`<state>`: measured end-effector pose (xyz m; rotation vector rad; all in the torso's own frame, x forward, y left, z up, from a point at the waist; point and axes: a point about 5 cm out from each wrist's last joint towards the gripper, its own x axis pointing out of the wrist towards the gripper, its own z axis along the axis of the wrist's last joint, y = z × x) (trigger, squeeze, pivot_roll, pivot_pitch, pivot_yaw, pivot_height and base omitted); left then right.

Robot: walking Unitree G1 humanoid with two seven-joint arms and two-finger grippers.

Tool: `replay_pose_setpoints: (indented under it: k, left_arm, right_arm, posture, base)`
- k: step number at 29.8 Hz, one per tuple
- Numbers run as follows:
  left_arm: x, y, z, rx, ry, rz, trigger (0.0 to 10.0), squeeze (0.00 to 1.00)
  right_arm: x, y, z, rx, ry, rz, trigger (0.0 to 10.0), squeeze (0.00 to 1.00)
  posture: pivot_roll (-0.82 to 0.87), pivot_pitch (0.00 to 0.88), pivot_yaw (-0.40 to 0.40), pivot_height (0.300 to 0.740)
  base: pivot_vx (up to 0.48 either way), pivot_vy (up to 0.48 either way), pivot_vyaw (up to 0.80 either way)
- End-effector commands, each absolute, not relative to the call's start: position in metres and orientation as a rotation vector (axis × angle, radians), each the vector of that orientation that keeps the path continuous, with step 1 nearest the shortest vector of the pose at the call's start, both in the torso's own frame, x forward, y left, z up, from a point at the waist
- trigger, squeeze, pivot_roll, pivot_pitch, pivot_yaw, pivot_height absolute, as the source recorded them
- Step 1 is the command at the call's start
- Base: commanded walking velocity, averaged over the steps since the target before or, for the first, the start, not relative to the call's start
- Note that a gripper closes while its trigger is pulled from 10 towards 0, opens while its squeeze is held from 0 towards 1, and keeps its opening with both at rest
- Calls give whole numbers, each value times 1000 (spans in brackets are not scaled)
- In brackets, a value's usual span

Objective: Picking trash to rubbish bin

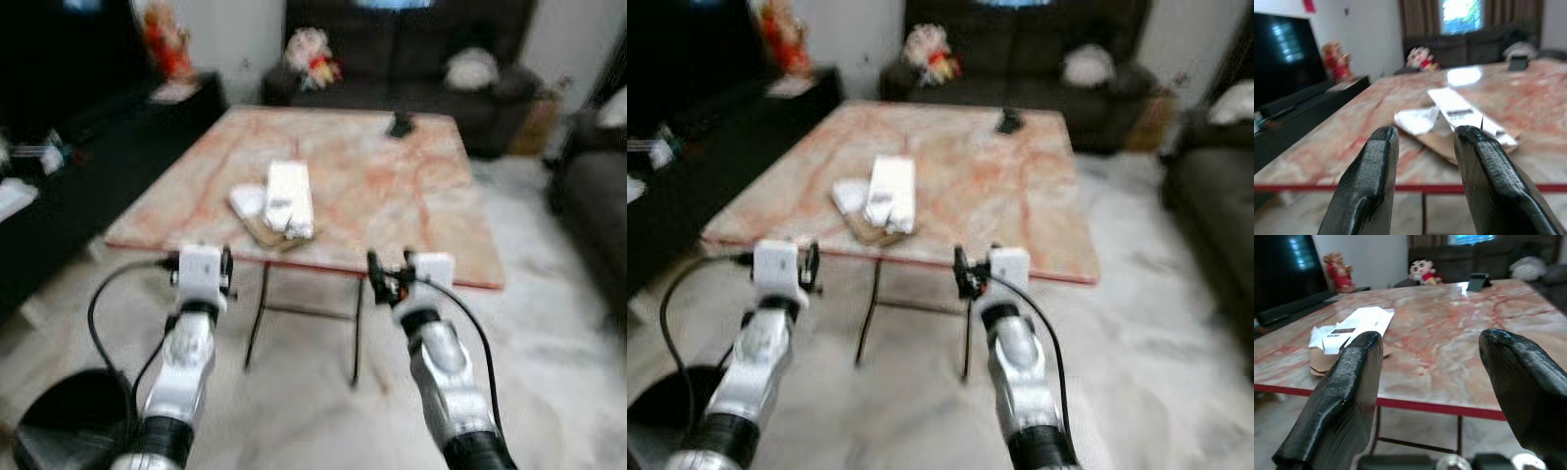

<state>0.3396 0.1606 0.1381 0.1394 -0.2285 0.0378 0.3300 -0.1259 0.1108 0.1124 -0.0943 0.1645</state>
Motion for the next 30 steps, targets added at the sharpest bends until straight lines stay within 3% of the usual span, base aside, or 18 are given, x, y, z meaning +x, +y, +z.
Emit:
replay_pose_setpoints:
  k: [1,5,19,30]
  left_arm:
    - [337,172,134,151,-206,70,10000,0]
    - [338,172,135,144,-209,71,10000,0]
    - [337,150,137,100,-211,11,10000,0]
    - [338,153,136,106,-198,16,10000,0]
  right_arm:
    - [332,-112,117,119,-111,208,10000,0]
    - [332,-112,118,122,-115,207,10000,0]
    - [332,-112,120,124,-123,207,10000,0]
    - [334,-115,121,118,-126,202,10000,0]
  posture:
    - [150,0,-19,740]
    - [150,0,-19,740]
    - [147,0,-15,740]
    - [147,0,-10,740]
  base:
    - [0,416,0]
    - [0,352,0]
    - [0,0,0]
    - [453,0,0]
